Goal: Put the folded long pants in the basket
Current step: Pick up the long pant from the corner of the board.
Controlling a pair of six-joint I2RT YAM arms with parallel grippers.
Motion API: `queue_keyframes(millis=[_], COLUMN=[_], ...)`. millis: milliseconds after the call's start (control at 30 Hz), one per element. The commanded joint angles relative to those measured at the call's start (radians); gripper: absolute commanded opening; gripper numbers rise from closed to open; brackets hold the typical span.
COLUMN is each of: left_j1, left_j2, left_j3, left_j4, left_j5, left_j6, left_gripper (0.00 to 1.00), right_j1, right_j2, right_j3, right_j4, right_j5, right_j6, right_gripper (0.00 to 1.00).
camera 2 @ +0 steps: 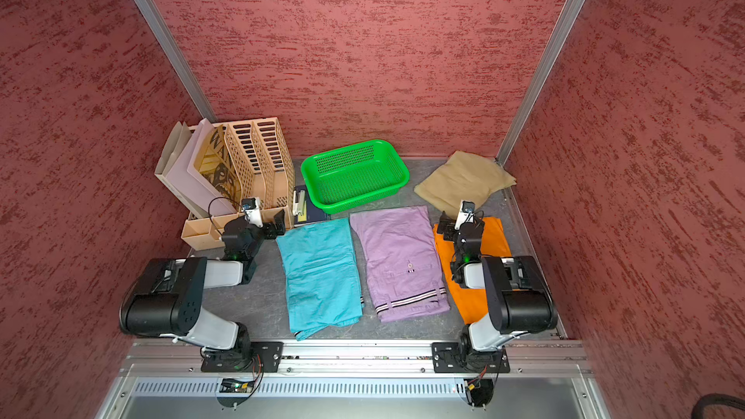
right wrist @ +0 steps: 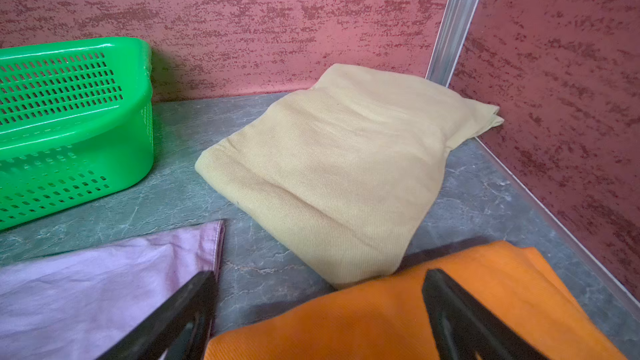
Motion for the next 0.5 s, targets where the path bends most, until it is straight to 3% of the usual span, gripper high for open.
queue_keyframes(millis=[0,467], left_j1=[-0.001,-0.001], left_j2=[0.008,0.008], left_j3=[0.011,0.011], left_j4=[0.004,0.005], left_j5=[0.01,0.01], left_j6=[-0.001,0.0], left_gripper=[1.0,1.0], right_j1=[0.004,0.004], right_j2=[-0.005,-0.004], right_j3=[0.006,0.01], right_j4=[0.022,0.014], right_j5=[-0.012,-0.013], right_j6=[-0.002,-0.003], right_gripper=[0.98,0.98])
